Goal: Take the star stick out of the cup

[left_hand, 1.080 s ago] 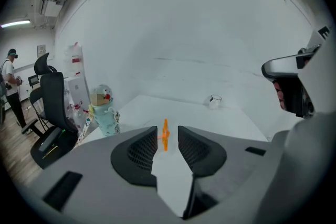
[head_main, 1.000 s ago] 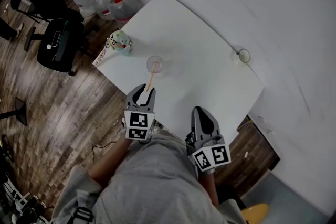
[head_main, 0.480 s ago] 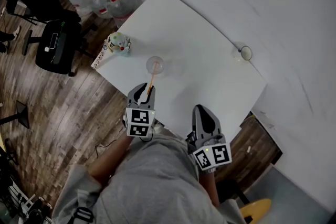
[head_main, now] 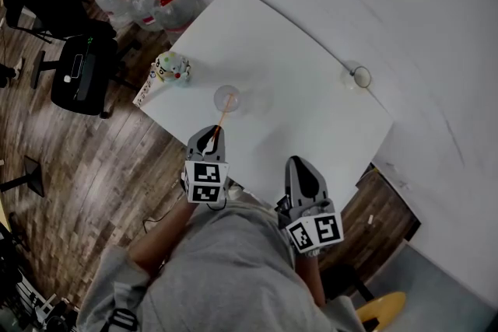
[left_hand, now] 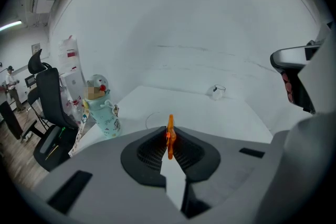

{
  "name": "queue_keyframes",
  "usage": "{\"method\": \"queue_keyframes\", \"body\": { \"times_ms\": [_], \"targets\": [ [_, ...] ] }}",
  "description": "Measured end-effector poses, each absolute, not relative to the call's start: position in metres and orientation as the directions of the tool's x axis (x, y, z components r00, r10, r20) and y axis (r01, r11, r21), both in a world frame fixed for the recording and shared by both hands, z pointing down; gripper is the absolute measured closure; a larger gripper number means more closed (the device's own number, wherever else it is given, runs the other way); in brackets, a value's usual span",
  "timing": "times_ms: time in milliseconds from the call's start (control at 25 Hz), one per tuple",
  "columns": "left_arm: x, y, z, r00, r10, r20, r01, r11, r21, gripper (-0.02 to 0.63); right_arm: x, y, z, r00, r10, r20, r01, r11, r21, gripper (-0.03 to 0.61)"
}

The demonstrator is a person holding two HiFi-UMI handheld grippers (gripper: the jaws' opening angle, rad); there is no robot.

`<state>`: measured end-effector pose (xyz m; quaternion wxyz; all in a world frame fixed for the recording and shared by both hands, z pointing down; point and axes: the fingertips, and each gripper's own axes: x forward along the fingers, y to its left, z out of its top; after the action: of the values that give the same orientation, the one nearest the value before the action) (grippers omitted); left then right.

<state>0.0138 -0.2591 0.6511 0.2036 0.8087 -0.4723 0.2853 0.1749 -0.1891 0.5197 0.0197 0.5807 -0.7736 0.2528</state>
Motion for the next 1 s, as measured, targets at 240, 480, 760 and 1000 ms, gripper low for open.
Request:
{"method": "queue_keyframes", "body": {
  "times_ms": [240, 480, 760, 1000],
  "targets": [
    [0.012, -0.258, 0.649, 0.378, -0.658, 0.651, -0.887, -0.458, 0.052, 0.568, 0.175, -0.186, 0.518, -0.325, -0.89, 0.321, -0.908, 0.199, -0.368, 0.541],
    [0.01, -0.254, 0.643, 0.366, -0.672, 0.643, -0.897, -0.439, 0.051, 0.568, 0.175, -0.18, 0.513, -0.329, -0.891, 0.312, -0.908, 0.208, -0.364, 0.541],
    [0.001, -0.25, 0.634, 0.348, -0.704, 0.619, -0.912, -0.407, 0.049, 0.569, 0.176, -0.171, 0.511, -0.337, -0.892, 0.302, -0.906, 0.221, -0.36, 0.541],
    [-0.005, -0.243, 0.622, 0.335, -0.735, 0.589, -0.922, -0.383, 0.047, 0.569, 0.176, -0.162, 0.508, -0.35, -0.891, 0.288, -0.903, 0.239, -0.357, 0.541]
  ]
}}
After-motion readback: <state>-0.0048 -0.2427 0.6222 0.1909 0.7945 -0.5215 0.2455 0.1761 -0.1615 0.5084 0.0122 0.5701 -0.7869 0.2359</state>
